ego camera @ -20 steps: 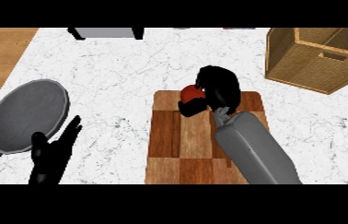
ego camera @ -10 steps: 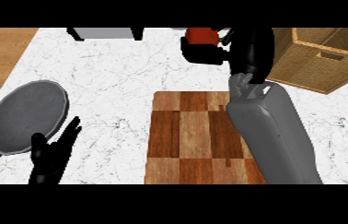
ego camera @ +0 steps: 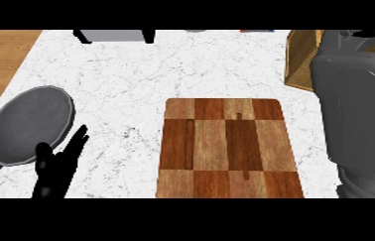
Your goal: Pick the bell pepper from the cutting board and place it in the basket
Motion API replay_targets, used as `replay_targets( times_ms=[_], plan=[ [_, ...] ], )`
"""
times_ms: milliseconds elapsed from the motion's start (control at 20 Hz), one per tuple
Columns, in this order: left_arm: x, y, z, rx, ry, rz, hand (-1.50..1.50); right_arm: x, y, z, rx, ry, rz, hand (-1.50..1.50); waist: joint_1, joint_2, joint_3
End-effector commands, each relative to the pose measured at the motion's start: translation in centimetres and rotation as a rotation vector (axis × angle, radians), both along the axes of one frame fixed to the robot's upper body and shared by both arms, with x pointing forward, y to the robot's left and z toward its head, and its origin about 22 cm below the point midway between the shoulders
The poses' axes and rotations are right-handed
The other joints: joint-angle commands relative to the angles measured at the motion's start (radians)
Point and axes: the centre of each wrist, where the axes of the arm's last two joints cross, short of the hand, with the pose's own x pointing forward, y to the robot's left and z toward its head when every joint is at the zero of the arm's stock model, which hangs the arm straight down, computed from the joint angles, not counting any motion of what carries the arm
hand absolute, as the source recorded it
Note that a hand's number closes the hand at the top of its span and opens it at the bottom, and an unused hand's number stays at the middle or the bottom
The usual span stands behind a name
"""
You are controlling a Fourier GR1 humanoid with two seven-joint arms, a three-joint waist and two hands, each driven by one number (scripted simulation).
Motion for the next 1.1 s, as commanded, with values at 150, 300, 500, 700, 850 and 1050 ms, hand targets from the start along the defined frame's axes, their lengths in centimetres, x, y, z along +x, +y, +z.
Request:
replay_targets(
  times_ms=[150, 300, 500, 700, 850, 1050],
  plan=[
    [1.0, -0.5, -1.1, -0.050, 0.094, -0.003, 0.00, 2.2, -5.4, 3.7, 0.025, 0.036, -0.094, 1.50, 0.001, 0.012, -0.014],
    [-0.2, -0.4, -2.4, -0.026, 0.100, -0.009, 0.00, 3.2, -7.7, 2.3, 0.000, 0.079, -0.124, 1.50, 0.002, 0.013, -0.014],
    [-0.1, -0.5, -2.0, -0.040, 0.090, -0.007, 0.00, 5.0, -9.1, 1.3, -0.028, 0.084, -0.142, 1.50, 0.013, 0.015, -0.014],
    [0.1, -0.5, -1.6, -0.022, 0.095, -0.006, 0.00, 5.2, -14.0, 0.5, -0.022, 0.101, -0.127, 1.50, 0.008, 0.014, -0.013],
    [0.9, -0.3, -2.8, -0.023, 0.092, -0.008, 0.00, 6.3, -13.8, -0.9, 0.050, 0.094, -0.108, 1.50, 0.006, 0.017, -0.014],
    [-1.0, -2.6, -2.2, -0.026, 0.084, -0.032, 0.00, 7.7, -14.8, -4.3, 0.111, 0.079, -0.125, 1.50, 0.027, 0.018, -0.013]
  ],
)
